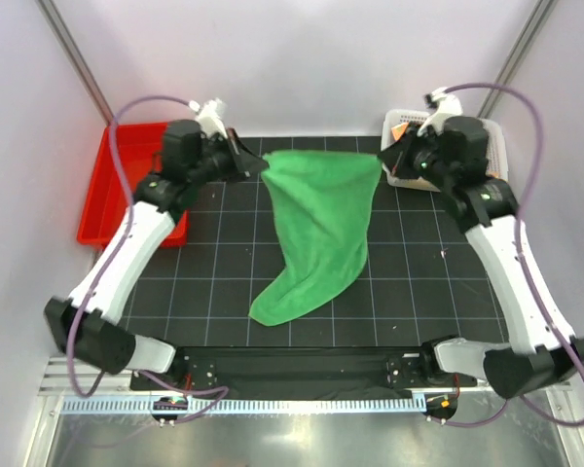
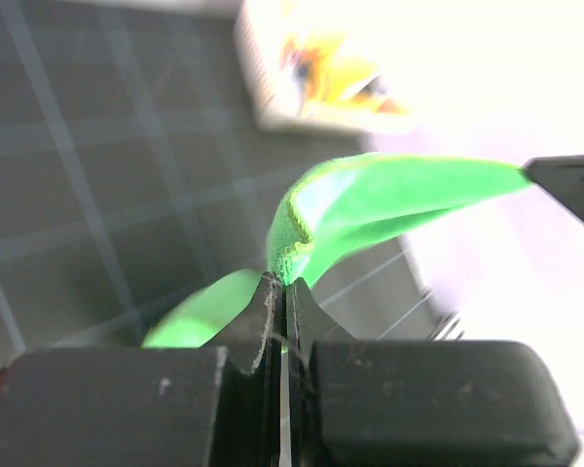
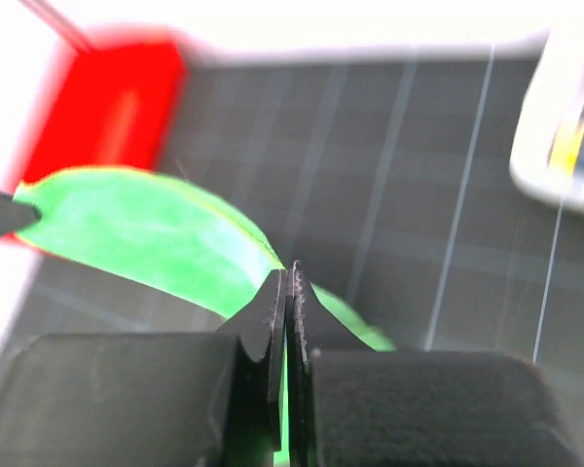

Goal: Fold and stack the towels
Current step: Flatten out the crumpled towel

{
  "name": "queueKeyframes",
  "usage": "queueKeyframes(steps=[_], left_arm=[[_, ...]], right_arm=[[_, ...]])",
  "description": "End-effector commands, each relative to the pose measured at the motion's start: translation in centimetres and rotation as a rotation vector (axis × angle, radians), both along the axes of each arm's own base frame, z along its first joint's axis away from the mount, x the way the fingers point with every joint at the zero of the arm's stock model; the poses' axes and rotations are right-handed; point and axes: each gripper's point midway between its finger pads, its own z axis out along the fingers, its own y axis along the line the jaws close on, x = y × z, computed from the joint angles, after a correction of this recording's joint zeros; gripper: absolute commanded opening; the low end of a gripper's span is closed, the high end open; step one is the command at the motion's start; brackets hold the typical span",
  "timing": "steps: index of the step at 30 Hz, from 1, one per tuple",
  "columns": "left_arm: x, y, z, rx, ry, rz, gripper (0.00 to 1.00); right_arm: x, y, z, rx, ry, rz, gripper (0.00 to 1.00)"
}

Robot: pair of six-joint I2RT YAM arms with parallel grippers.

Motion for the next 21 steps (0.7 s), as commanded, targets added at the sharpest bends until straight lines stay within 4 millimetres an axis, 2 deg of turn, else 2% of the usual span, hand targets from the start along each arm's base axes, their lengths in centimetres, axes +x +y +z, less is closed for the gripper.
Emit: queueKeyframes(steps=[1,2,4,5,7,8,9,11,12,14,15,17,19,21], left_arm=[[-1.7,1.0,8.9,-0.056,-0.225,0.004,0.0],[-2.8,1.2,10.6,-0.074,-0.266,-0.005,0.0],[-4.3,1.5,12.6,-0.111,-0.303,-0.015,0.0],[-5.9,1.9,14.2,-0.137,-0.345,-0.02,0.0],[-7.9,1.9,15.3,-0.178,-0.377,-0.044,0.0],[-10.2,2.0,16.8,-0.206,-0.42,-0.069,0.0],[-11.4,1.9,17.5,-0.225,-0.441,-0.089,0.0],[-13.7,1.8,18.0,-0.25,-0.46,-0.123,0.0],[-15.9,1.9,18.9,-0.275,-0.487,-0.15,0.0],[-17.8,2.1,19.1,-0.314,-0.481,-0.171,0.0],[-19.3,2.7,19.8,-0.337,-0.501,-0.181,0.0],[-20.8,2.8,20.1,-0.37,-0.49,-0.215,0.0],[-22.3,3.3,21.0,-0.395,-0.511,-0.229,0.0],[-23.3,3.6,22.3,-0.422,-0.53,-0.245,0.0]], right_arm=[[-1.8,-0.9,8.8,0.048,-0.23,-0.032,0.01],[-3.4,-0.5,11.5,0.081,-0.315,0.017,0.01],[-5.6,-0.3,14.3,0.119,-0.422,0.058,0.01],[-8.0,-0.4,15.7,0.139,-0.477,0.085,0.01],[-10.0,-0.3,16.3,0.175,-0.516,0.116,0.01],[-11.4,-0.1,16.7,0.191,-0.534,0.149,0.01],[-13.2,-0.3,17.4,0.209,-0.567,0.165,0.01],[-15.3,0.1,17.0,0.257,-0.551,0.208,0.01],[-18.0,0.2,17.8,0.288,-0.589,0.257,0.01],[-20.0,0.4,17.8,0.345,-0.588,0.293,0.01],[-22.0,0.2,18.3,0.365,-0.616,0.314,0.01],[-23.5,0.1,18.7,0.41,-0.616,0.325,0.01],[-25.0,-0.2,19.9,0.441,-0.651,0.334,0.01],[-25.6,-0.4,20.9,0.479,-0.667,0.329,0.01]])
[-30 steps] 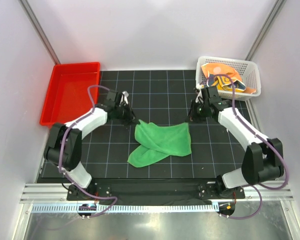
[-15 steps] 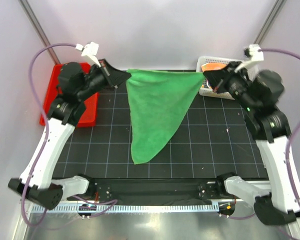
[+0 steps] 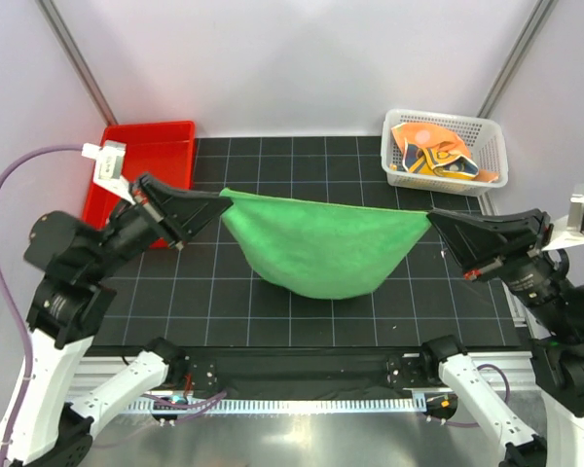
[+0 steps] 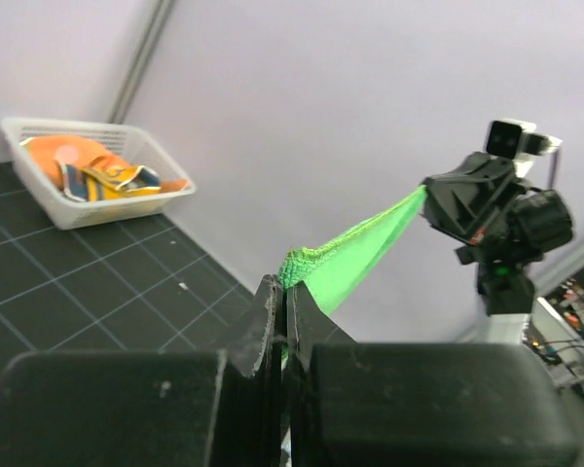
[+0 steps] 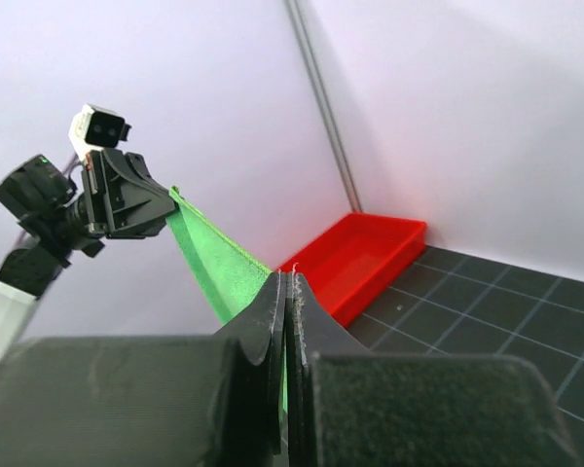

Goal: Fold and stack the towels
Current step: Flatten out the crumpled towel

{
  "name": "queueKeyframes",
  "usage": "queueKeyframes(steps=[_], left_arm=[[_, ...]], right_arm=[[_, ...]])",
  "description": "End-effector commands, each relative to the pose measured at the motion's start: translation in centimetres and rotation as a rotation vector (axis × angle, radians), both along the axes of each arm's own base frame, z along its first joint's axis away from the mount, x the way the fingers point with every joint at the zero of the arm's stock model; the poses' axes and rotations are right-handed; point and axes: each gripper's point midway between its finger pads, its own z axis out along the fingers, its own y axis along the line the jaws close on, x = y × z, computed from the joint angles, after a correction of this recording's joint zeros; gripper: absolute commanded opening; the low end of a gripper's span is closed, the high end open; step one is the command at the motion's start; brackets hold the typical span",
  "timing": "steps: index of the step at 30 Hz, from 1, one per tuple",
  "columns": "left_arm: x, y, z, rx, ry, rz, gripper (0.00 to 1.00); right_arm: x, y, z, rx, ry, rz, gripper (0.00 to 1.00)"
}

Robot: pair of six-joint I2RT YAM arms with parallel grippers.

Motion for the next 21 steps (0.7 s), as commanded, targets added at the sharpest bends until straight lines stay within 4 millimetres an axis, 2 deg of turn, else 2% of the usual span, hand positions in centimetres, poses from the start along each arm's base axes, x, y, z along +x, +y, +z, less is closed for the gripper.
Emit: queueKeyframes(steps=[1,4,5,7,8,9,10,11,12,14,15,17,18,19,20,21], left_arm=[[-2.0,-0.1,2.7,-0.064,-0.035,-0.07,0.0],[-2.6,0.0,4.4,-0.084,-0.052,-0.09,0.0],[-2.1,-0.1,4.5,-0.081,-0.052,-0.081,0.0],[-1.0,0.1,4.7,-0.075,-0.066,-0.027,0.0],[0.6,-0.2,4.1,-0.057,-0.04,0.005,0.0],[2.4,0.1,3.0,-0.032,0.008,0.083,0.0],[3.6,0.3,2.8,-0.002,0.004,0.133,0.0],[5.2,0.2,1.8,0.035,0.024,0.173,0.0],[7.8,-0.2,0.2,0.079,0.067,0.226,0.0],[10.7,-0.4,-1.5,0.145,0.078,0.292,0.0],[13.2,-0.6,-3.0,0.178,0.108,0.332,0.0],[16.0,-0.1,-4.6,0.22,0.119,0.398,0.0],[18.9,0.5,-5.8,0.229,0.137,0.443,0.0],[20.3,0.8,-6.8,0.235,0.151,0.453,0.0],[21.6,0.7,-7.8,0.239,0.166,0.43,0.0],[23.1,0.9,-8.5,0.228,0.176,0.43,0.0]], right_arm=[[-1.5,-0.1,3.0,0.103,-0.035,0.042,0.01],[-1.8,-0.7,4.4,0.132,-0.055,0.013,0.01],[-1.6,-1.0,5.0,0.142,-0.061,-0.005,0.01],[-0.1,-1.3,4.9,0.134,-0.048,-0.055,0.01],[2.0,-1.6,4.4,0.131,-0.016,-0.104,0.01],[3.3,-1.7,4.0,0.124,0.003,-0.133,0.01],[5.1,-1.9,3.2,0.09,0.021,-0.179,0.01],[6.7,-2.0,2.6,0.073,0.041,-0.211,0.01],[9.7,-1.9,1.4,0.045,0.089,-0.248,0.01],[12.7,-1.8,0.3,-0.005,0.105,-0.291,0.01],[16.0,-1.4,-1.0,-0.026,0.147,-0.315,0.01],[19.4,-0.8,-3.3,-0.065,0.191,-0.332,0.01],[20.7,-0.3,-4.1,-0.074,0.202,-0.324,0.01],[23.2,0.8,-5.4,-0.087,0.211,-0.294,0.01],[24.5,1.4,-7.3,-0.101,0.235,-0.279,0.01],[25.6,1.9,-8.2,-0.1,0.24,-0.265,0.01]])
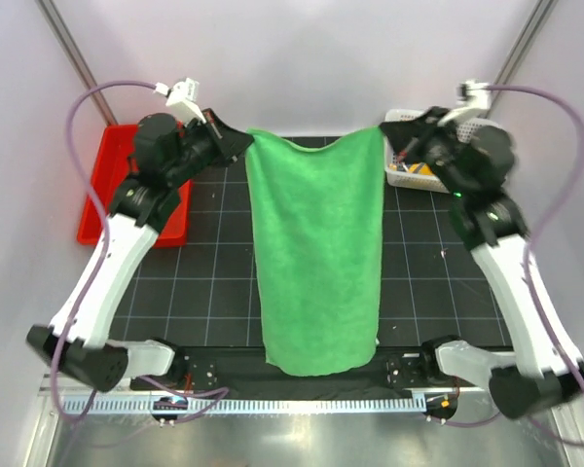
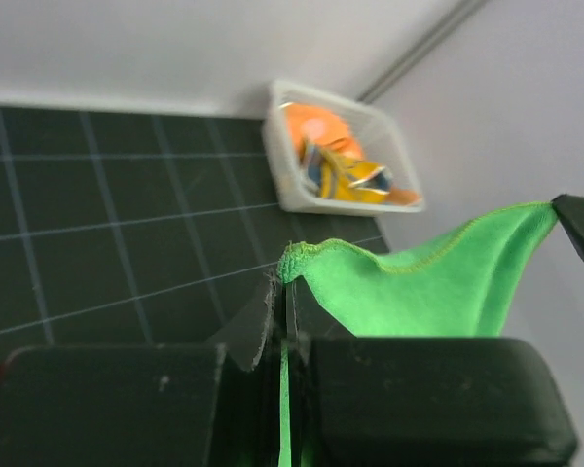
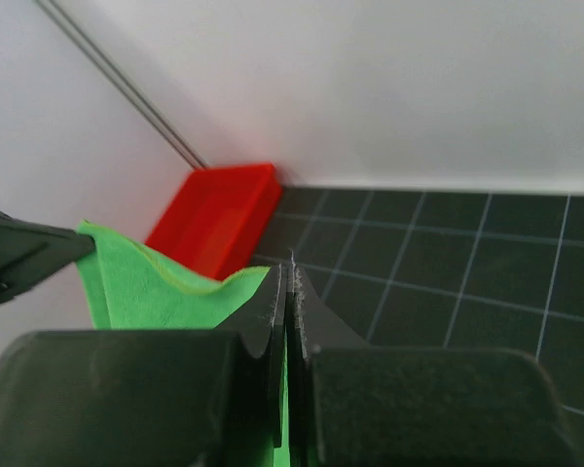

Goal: Fold and stack the towels
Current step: Flatten out the crumpled towel, then fold the towel

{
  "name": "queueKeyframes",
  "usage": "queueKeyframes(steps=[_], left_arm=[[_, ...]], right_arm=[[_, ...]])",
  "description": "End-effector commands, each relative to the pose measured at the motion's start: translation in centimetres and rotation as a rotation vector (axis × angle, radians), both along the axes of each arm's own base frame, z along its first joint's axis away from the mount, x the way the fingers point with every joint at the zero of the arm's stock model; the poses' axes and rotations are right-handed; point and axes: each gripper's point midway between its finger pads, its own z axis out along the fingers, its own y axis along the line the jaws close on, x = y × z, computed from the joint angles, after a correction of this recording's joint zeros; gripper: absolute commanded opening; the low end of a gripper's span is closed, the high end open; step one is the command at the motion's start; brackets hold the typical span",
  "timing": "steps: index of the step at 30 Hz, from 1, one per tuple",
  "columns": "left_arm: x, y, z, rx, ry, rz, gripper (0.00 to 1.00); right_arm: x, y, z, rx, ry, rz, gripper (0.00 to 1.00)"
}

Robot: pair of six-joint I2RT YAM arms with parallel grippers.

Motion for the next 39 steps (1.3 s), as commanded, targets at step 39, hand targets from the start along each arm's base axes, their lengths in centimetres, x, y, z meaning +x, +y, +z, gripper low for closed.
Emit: queueKeyframes(steps=[39], left_arm=[[14.3,6.5,-20.6,-0.011,0.247,-0.042,0.0]], right_arm=[[12.1,5.8,-23.9,-0.149,0.311,0.209,0.01]])
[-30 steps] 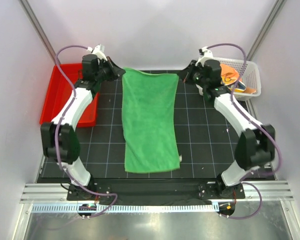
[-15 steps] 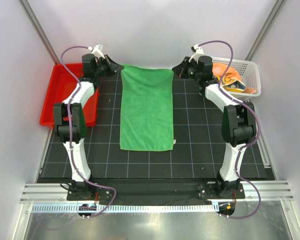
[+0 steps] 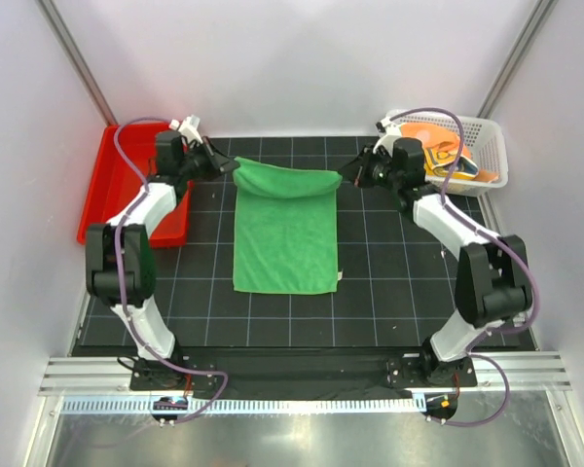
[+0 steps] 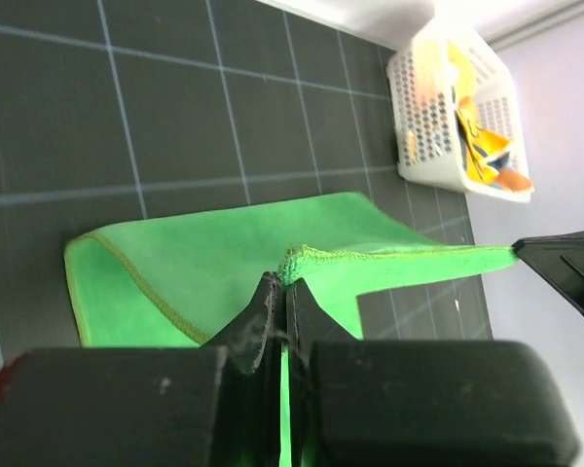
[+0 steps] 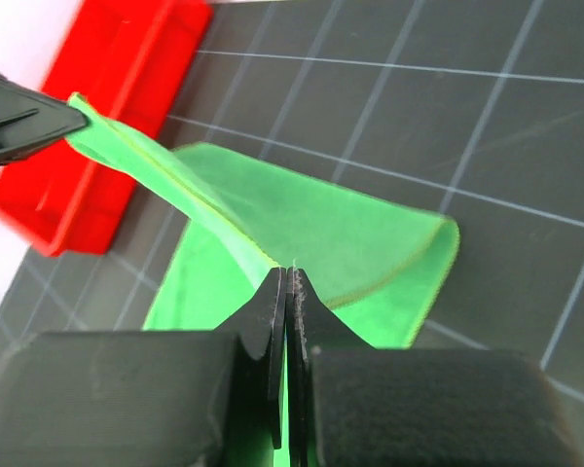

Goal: Fold and stack the towels
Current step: Fold the towel

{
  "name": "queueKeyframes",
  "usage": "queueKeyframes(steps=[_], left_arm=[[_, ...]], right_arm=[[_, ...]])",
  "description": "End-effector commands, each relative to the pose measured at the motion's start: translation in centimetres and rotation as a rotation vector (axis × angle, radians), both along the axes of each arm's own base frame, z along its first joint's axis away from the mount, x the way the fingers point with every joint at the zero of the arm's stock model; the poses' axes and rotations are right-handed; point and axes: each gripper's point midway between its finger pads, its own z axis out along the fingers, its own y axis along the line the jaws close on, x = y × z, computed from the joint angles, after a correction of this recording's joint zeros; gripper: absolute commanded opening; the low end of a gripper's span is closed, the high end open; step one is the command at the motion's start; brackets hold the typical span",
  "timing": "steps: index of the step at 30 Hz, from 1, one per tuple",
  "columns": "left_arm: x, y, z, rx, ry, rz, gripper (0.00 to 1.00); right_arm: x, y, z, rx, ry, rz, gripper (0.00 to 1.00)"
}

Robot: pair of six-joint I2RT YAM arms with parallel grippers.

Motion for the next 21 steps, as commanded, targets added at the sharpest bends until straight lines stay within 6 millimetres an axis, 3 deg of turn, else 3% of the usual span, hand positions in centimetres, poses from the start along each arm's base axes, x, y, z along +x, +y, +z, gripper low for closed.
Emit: queueKeyframes(steps=[1,4,5,6,12,16,21], left_arm=[[-2.4,0.1,3.8,0.024,-0.078,-0.015,0.0],[-4.4,0.4,3.4,0.037,-0.055,-0.006,0.0],[-5.3,0.6,2.1,0.046,-0.023,-0.003,0.0],[-5.9,0.7,2.3,0.047,-0.025,0.0,0.0],[-9.4,0.4,-1.3,0.063,0.079,0.002,0.0],[-10.8,0.0,-1.1,0.051,0.09,0.005,0.0],[-12.8,-0.1,-2.3,0.054,0.15,0.004,0.0]], right_arm=[[-2.4,0.5,2.7,0.018,-0.051,0.014,0.01],[-4.5,1.3,1.4,0.002,-0.012,0.04,0.01],[-5.5,1.9,0.6,-0.019,0.01,0.058,0.01],[-6.0,2.1,0.1,-0.039,0.021,0.054,0.01],[-9.7,2.2,-2.7,-0.066,0.08,0.054,0.01],[-10.7,1.4,-3.6,-0.108,0.089,0.043,0.01],[-11.4,0.7,-2.6,-0.137,0.07,0.035,0.01]])
